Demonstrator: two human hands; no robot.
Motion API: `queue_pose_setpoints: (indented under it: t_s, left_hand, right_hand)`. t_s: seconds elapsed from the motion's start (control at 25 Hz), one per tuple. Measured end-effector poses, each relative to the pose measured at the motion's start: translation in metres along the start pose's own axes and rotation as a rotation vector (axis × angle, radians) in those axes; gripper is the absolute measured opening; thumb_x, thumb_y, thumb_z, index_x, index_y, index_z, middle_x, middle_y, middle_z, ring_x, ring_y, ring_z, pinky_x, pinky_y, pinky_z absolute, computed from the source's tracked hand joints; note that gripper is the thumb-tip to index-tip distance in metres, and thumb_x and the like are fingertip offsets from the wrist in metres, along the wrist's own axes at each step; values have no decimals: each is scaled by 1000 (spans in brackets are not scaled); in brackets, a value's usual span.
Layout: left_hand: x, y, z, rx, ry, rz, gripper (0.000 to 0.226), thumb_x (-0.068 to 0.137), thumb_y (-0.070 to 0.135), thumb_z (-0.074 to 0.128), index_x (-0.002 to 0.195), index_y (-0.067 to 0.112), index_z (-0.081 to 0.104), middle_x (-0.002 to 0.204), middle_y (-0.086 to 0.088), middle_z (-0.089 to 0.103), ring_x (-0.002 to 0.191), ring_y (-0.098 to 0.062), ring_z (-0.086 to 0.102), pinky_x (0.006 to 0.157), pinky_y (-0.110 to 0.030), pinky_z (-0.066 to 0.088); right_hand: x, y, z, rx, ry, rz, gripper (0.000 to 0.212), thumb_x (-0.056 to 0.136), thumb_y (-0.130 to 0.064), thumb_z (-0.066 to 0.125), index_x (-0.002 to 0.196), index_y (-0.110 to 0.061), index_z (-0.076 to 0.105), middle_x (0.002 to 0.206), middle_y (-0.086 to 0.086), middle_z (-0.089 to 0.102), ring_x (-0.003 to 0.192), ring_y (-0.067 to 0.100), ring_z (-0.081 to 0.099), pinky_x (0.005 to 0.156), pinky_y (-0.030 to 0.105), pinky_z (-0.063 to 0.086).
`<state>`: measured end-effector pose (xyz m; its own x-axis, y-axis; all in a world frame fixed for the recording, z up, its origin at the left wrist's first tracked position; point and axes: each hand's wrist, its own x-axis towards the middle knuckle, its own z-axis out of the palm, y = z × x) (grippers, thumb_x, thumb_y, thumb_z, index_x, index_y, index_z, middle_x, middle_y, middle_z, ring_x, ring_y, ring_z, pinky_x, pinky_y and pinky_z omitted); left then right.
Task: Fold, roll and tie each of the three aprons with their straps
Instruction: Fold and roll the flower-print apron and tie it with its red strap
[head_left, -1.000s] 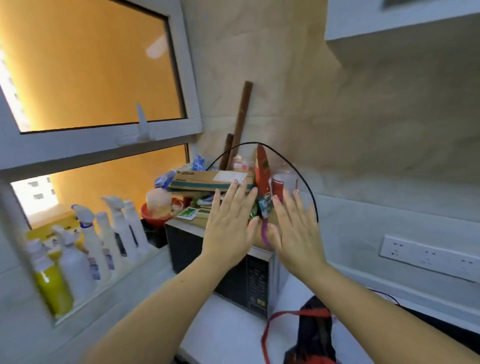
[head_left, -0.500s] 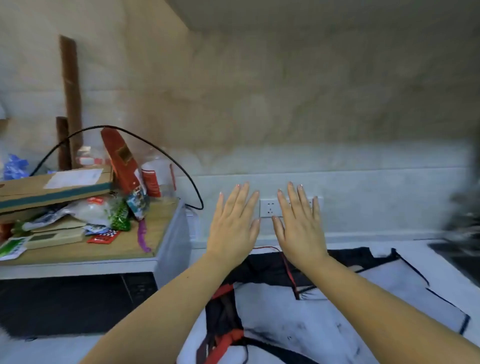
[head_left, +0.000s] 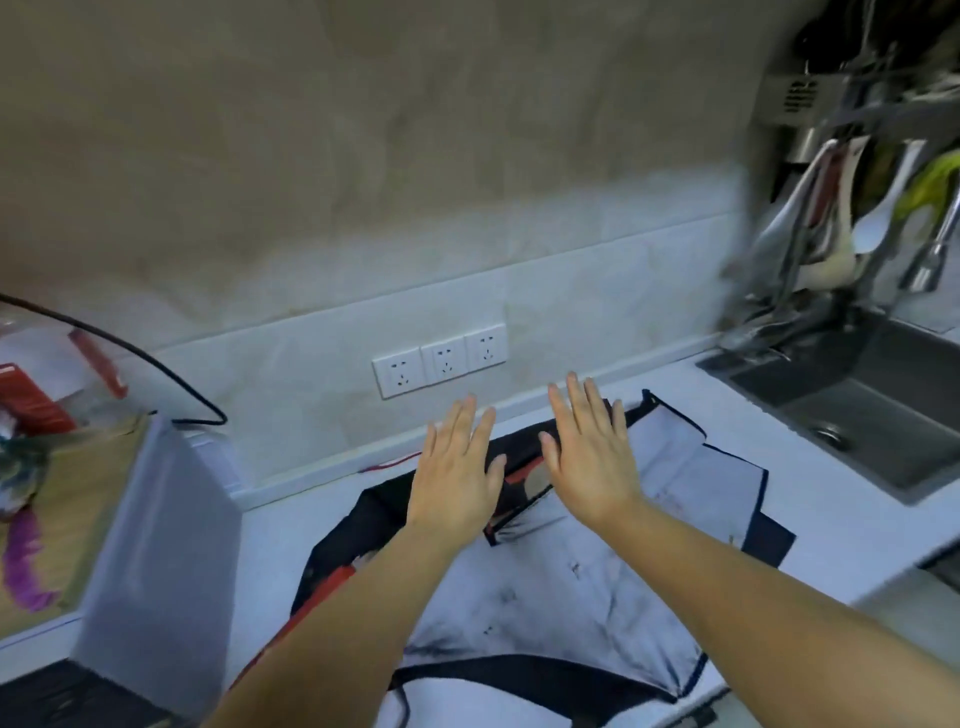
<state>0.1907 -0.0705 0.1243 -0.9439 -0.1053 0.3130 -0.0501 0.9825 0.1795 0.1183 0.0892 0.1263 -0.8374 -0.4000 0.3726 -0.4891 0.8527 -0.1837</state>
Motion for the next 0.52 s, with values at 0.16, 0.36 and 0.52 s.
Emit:
queue_pose_setpoints:
  t_s: [0.16, 0.36, 0.52]
  left_hand:
    - [13, 20, 45, -42, -116, -7, 58, 103, 43, 30, 155, 24, 13, 164, 1, -3, 151, -15, -7, 123, -37, -1]
    - [18, 28, 79, -65, -281, -31, 58, 104, 43, 29, 156, 26, 9, 164, 3, -6, 150, -13, -10, 122, -36, -3]
    - [13, 19, 103, -27, -423, -29, 61, 103, 45, 30, 156, 22, 10, 164, 0, -4, 151, -16, -6, 122, -39, 3]
  right_hand:
    - [1, 37, 31, -16, -151, 58, 59, 92, -39, 28, 139, -10, 49, 147, 14, 44, 137, 33, 41, 107, 56, 35]
    - [-4, 69, 54, -23, -280, 144, 57, 104, -35, 23, 155, -20, 4, 162, 6, -5, 149, 25, -5, 119, 46, 3]
    - [-30, 86, 64, 20, -410, 277, 60, 102, -22, 31, 154, -23, 0, 161, 5, -12, 149, 26, -2, 121, 45, 7]
